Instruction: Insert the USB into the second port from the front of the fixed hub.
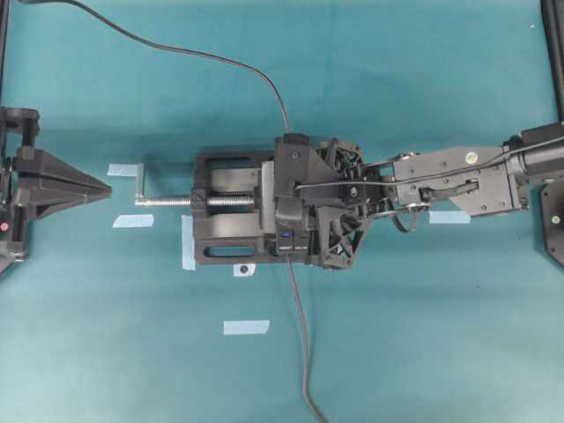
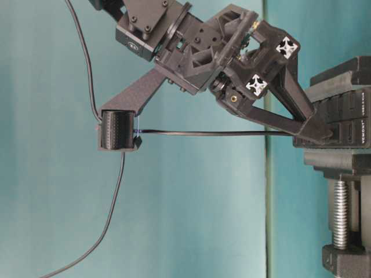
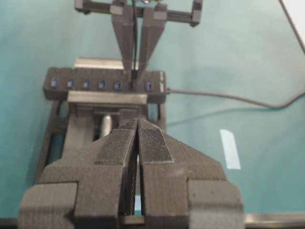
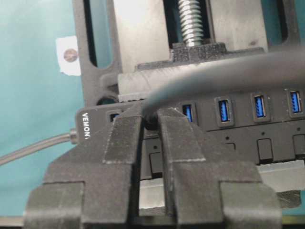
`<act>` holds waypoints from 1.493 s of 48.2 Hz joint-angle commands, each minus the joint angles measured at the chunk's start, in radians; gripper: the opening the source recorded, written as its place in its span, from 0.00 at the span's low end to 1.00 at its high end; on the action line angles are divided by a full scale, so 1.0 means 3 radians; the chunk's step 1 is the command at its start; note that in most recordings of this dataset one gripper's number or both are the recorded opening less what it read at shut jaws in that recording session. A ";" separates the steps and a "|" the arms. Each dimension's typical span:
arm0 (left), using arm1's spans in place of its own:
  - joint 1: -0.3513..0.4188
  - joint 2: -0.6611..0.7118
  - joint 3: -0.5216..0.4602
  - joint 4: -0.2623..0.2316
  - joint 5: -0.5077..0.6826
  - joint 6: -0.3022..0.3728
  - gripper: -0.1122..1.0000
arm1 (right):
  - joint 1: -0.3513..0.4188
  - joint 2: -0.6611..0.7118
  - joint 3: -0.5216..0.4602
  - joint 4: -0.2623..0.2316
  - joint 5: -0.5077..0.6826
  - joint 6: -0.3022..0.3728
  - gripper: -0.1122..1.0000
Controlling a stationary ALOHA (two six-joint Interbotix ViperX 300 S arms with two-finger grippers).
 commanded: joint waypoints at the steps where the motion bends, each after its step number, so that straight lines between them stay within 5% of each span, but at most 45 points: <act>1: 0.0000 0.0015 -0.0036 0.0005 -0.0020 -0.0005 0.10 | 0.0036 0.0046 0.0015 0.0005 0.0031 0.0026 0.15; 55: -0.0005 0.0015 -0.0026 0.0005 -0.0046 -0.0020 0.10 | 0.0036 -0.0010 -0.0041 0.0005 0.0015 0.0031 0.18; 63: 0.0000 0.0015 -0.0026 0.0005 -0.0046 -0.0020 0.10 | 0.0031 -0.0056 -0.0041 0.0005 -0.0020 0.0036 0.34; 72: -0.0005 0.0015 -0.0026 0.0005 -0.0046 -0.0020 0.10 | 0.0031 -0.0082 -0.0041 0.0005 0.0056 0.0041 0.75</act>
